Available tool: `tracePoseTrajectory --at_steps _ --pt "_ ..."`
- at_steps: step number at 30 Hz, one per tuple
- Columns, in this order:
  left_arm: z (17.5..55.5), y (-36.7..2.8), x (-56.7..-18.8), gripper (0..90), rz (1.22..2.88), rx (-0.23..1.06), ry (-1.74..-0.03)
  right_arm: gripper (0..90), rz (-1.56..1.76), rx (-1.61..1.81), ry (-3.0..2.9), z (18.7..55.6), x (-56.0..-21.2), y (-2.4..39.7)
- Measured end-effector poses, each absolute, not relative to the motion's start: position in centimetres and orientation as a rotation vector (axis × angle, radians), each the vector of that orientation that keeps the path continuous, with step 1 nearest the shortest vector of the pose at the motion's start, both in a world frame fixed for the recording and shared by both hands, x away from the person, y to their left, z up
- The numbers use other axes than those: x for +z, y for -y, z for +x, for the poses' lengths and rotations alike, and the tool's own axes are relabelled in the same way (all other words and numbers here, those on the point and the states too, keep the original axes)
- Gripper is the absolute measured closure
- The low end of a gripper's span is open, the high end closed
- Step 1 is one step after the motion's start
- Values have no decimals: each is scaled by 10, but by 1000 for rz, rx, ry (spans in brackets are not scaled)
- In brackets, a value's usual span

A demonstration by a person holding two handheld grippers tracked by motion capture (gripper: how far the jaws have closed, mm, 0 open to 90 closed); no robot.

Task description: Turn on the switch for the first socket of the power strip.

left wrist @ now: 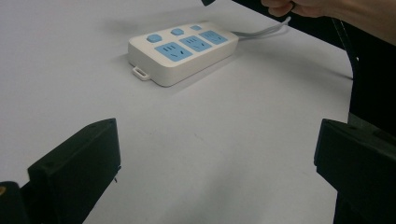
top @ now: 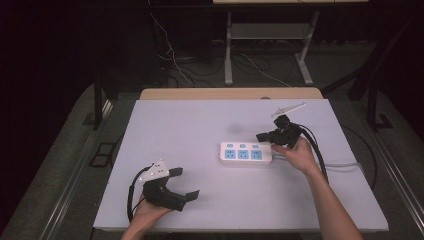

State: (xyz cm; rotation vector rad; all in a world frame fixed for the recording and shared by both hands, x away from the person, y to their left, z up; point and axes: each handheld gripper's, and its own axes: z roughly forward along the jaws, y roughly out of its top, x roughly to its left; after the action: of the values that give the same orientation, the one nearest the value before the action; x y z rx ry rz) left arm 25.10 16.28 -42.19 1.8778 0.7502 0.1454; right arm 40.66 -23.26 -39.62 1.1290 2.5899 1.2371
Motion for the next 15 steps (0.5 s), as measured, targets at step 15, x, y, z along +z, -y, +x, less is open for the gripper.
tracePoseTrajectory --at_steps 15 --pt "250 -163 -421 0 1872 146 -753 893 1195 1238 -2543 390 -376 263"
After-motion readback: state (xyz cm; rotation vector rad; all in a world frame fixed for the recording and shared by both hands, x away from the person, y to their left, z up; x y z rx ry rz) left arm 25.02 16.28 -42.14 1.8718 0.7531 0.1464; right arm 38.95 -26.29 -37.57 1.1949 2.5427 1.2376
